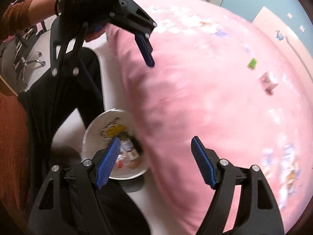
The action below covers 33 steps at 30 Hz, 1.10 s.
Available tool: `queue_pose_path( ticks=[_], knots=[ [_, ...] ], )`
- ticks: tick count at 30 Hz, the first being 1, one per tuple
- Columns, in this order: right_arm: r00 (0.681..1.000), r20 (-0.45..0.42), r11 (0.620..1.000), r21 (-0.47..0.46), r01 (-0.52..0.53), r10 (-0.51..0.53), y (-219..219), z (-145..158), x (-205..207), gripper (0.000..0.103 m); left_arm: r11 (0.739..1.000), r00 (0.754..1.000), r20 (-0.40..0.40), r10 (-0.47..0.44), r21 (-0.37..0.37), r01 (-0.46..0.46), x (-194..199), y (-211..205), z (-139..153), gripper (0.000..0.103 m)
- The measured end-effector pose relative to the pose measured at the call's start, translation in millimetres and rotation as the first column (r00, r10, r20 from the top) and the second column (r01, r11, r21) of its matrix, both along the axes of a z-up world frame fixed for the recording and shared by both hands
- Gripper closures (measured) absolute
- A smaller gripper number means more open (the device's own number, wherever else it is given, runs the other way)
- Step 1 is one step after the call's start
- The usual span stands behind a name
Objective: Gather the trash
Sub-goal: 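Move both open tools back over the bed toward the remaining items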
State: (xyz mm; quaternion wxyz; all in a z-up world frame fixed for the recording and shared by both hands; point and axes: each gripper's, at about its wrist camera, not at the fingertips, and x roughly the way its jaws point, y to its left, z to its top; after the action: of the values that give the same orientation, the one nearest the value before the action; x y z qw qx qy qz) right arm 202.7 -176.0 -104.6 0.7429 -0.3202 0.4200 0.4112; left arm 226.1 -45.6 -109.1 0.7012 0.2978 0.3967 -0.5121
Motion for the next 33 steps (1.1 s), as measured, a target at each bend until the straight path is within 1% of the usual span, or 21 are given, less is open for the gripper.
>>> queue_pose_path(
  ticks=[4, 6, 9, 12, 15, 16, 19, 21, 23, 25, 29, 33],
  knots=[
    [0.999, 0.049, 1.000, -0.016, 0.004, -0.003, -13, 25, 32, 0.024, 0.998, 0.998, 0.039, 0.056, -0.012, -0.055, 42, 4, 31, 0.016],
    [0.998, 0.058, 1.000, -0.010, 0.006, -0.006, -20, 37, 50, 0.024, 0.995, 0.993, 0.065, 0.098, -0.019, -0.097, 69, 6, 45, 0.015],
    [0.998, 0.067, 1.000, 0.013, 0.015, -0.016, -30, 55, 84, 0.024, 0.988, 0.985, 0.081, 0.152, -0.023, -0.150, 109, 8, 59, 0.013],
    [0.998, 0.064, 0.999, 0.042, 0.020, -0.022, -38, 69, 120, 0.024, 0.984, 0.979, 0.096, 0.180, -0.024, -0.179, 144, 10, 64, 0.013],
    [0.998, 0.053, 0.999, 0.034, 0.037, -0.039, -43, 73, 159, 0.024, 0.983, 0.977, 0.104, 0.184, -0.013, -0.184, 176, 8, 64, 0.012],
    [0.998, 0.044, 0.999, 0.016, 0.043, -0.043, -44, 72, 173, 0.024, 0.983, 0.977, 0.103, 0.185, -0.011, -0.185, 187, 7, 66, 0.012],
    [0.999, 0.018, 0.999, -0.008, 0.048, -0.048, -49, 69, 210, 0.024, 0.980, 0.977, 0.088, 0.196, -0.005, -0.197, 220, 3, 61, 0.012],
    [0.998, 0.004, 0.998, -0.008, 0.057, -0.057, -52, 68, 234, 0.024, 0.980, 0.977, 0.082, 0.198, -0.005, -0.199, 237, 1, 60, 0.012],
    [0.998, -0.017, 0.998, -0.009, 0.062, -0.062, -57, 64, 259, 0.024, 0.978, 0.976, 0.067, 0.208, 0.007, -0.208, 259, -2, 53, 0.012],
    [0.997, -0.030, 0.997, -0.032, 0.069, -0.070, -58, 59, 282, 0.024, 0.979, 0.977, 0.063, 0.205, 0.013, -0.206, 275, -4, 47, 0.012],
    [0.997, -0.048, 0.997, -0.050, 0.051, -0.053, -58, 48, 315, 0.024, 0.979, 0.980, 0.033, 0.196, 0.052, -0.197, 307, -10, 31, 0.012],
    [0.996, -0.070, 0.997, -0.062, 0.045, -0.049, -56, 33, 342, 0.024, 0.980, 0.984, 0.032, 0.175, 0.095, -0.177, 331, -20, 15, 0.012]
  ],
)
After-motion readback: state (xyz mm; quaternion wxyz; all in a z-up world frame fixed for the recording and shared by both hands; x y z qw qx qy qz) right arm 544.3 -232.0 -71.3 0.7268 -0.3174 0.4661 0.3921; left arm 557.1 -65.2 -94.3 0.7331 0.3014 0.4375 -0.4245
